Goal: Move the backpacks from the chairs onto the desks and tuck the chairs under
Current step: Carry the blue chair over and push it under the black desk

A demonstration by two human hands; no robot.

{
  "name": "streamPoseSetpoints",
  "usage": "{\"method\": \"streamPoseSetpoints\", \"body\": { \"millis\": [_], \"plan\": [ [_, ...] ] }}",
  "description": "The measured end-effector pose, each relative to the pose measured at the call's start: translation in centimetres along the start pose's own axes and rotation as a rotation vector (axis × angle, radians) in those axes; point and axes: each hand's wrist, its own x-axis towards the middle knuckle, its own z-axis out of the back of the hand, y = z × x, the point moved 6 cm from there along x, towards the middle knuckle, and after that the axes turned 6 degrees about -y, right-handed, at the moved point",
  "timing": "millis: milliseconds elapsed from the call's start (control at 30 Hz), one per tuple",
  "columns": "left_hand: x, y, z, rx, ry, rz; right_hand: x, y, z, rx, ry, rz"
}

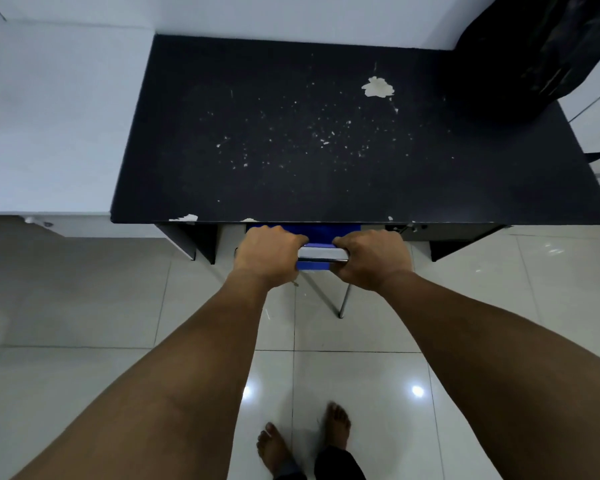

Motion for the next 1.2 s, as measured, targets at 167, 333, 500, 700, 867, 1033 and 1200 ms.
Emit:
{"method": "streamPoseSetpoints", "body": {
  "millis": [167,333,500,700,867,1033,1200],
  "plan": [
    [-0.1,0.2,0.0,0.025,0.014,-0.010,0.2,0.2,-0.1,-0.011,-0.005,0.049],
    [-0.1,0.0,0.3,0.039,0.030,0.021,0.5,0.1,0.2,-0.027,0.029,0.068],
    [-0.9,-0.2,0.3,0.022,0.014,0.074,0.2,0.6,0.3,-0.049,0.096,0.082],
    [-0.1,0.2,0.2,0.014,-0.009,0.099,1.5,0.2,0.5,-0.083,0.080,0.152],
    [2.0,-1.6,0.0,0.013,-0.027,0.084,2.3,-2.8,0.4,-0.111,0.078,0.148],
    [3.8,-2.3,-0.1,-0.014,-0.030,0.020,2.8,-4.8,0.4,-0.079,0.058,0.115],
    [4.0,-2.1,-0.2,-0.026,-0.031,-0.021,2.8,-4.7,0.6,-0.070,0.058,0.086]
  ]
}}
